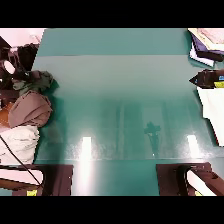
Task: Fold the shirts.
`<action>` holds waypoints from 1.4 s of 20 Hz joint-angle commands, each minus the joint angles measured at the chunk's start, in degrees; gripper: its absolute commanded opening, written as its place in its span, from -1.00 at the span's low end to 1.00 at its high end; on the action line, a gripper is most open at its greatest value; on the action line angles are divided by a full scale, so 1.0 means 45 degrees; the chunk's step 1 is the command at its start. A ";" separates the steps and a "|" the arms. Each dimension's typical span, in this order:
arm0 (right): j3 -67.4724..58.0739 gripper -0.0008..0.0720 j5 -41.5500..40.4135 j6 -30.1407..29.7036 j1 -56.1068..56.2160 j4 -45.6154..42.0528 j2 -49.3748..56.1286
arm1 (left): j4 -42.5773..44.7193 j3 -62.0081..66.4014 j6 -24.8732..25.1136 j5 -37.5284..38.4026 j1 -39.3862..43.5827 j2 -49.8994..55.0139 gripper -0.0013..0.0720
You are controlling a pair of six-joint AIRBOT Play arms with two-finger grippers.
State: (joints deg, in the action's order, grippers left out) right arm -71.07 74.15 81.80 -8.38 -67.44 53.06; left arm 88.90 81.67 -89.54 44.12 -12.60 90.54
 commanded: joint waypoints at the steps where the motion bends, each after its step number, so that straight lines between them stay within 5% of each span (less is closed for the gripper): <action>1: 0.0000 -0.92 -0.0223 0.0005 0.0010 0.0087 -0.0010 | -0.0350 0.1166 0.0947 0.0078 0.0311 -0.1107 -0.91; 4: -0.0005 -0.92 -0.1127 0.0005 0.0010 0.0364 -0.0015 | -0.1559 0.3026 0.2482 0.1185 0.1132 -0.2968 -0.91; 11: -0.0019 -0.93 -0.3449 0.0005 0.0010 0.2516 -0.0015 | -0.7951 0.6965 0.5557 0.4546 0.4410 -0.5469 -0.91; 21: -0.3264 -0.93 -0.2701 0.0000 0.0000 0.1957 -0.0010 | -0.8529 0.5144 0.5202 0.5960 0.9632 -0.3007 -0.91; 26: -0.3332 -0.93 -0.1185 -0.0005 0.0000 0.1948 -0.0010 | -0.7582 0.5115 0.3803 0.6300 0.9146 -0.1025 -0.86; 28: -0.3332 -0.92 -0.0889 -0.0010 0.0000 0.1928 -0.0010 | -0.7072 0.5115 0.3235 0.7184 0.8058 -0.0967 0.66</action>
State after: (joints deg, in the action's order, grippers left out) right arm -85.67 66.72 81.78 -8.38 -58.61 53.01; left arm 53.58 104.97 -70.52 72.23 27.40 83.79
